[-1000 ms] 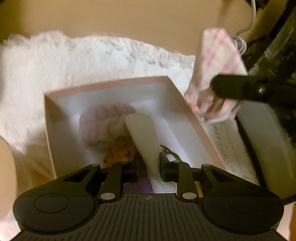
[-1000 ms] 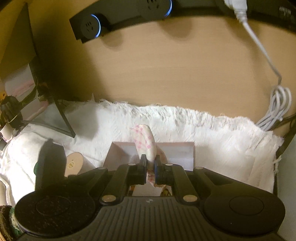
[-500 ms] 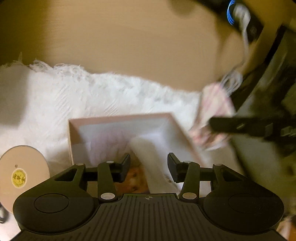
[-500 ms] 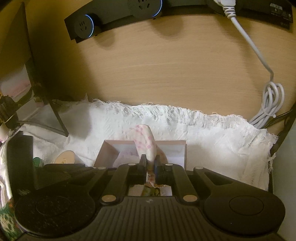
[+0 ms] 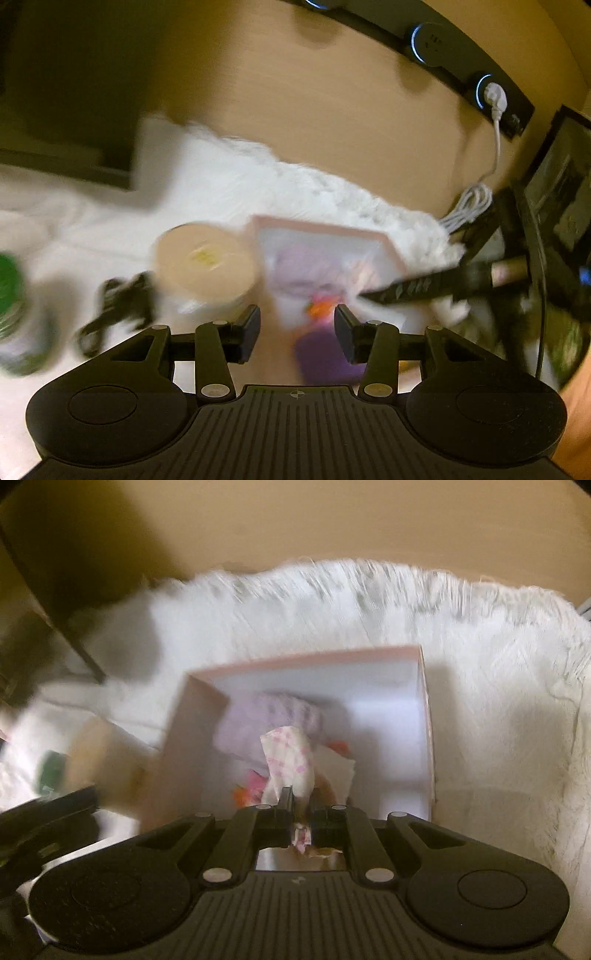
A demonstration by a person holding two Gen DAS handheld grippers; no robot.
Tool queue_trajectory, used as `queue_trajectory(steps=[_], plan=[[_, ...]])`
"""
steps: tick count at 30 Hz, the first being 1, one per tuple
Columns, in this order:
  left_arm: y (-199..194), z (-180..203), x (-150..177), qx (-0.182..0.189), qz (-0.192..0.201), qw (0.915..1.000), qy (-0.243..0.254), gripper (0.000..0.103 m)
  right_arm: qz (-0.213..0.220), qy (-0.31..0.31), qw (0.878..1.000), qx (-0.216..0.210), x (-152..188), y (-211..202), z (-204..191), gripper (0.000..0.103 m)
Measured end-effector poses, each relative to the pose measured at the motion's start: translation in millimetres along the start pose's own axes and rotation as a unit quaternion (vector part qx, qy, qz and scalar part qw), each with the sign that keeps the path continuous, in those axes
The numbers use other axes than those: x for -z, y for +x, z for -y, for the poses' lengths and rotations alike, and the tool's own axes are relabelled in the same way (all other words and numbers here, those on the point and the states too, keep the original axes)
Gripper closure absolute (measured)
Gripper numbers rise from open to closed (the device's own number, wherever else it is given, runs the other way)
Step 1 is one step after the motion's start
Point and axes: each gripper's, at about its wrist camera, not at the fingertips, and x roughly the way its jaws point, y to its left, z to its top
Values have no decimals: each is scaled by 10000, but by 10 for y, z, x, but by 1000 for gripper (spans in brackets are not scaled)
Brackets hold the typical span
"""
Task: Organize soft objects
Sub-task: 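Move both tools back toward the black cable and black hair clip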
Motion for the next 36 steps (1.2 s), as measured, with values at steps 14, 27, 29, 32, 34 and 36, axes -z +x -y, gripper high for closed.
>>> queue_trajectory(steps=[14,27,29,32,34,36], plan=[[-145,-676,272,-1451,6,9893,165,55,-281,-388,9958,777,71,-94,-109,66],[509,-697,244,-2029,-126,9740,1001,62,740,-1493,9858,228,23,-990,-1042,51],[556,-713,224,-1955,-169,9764,907,64,757,-1686,9827,150,-70,-1002,-1250,51],[556,-715,253,-1822,-185,9798,801,77,650,-2054,9765,-44,-200,-926,-1602,50],[500,-711,303,-1722,-174,9821,747,77,505,-2225,9734,-197,-273,-837,-1823,50],[416,-732,366,-1628,-160,9843,655,77,302,-2317,9716,-380,-345,-713,-2015,50]])
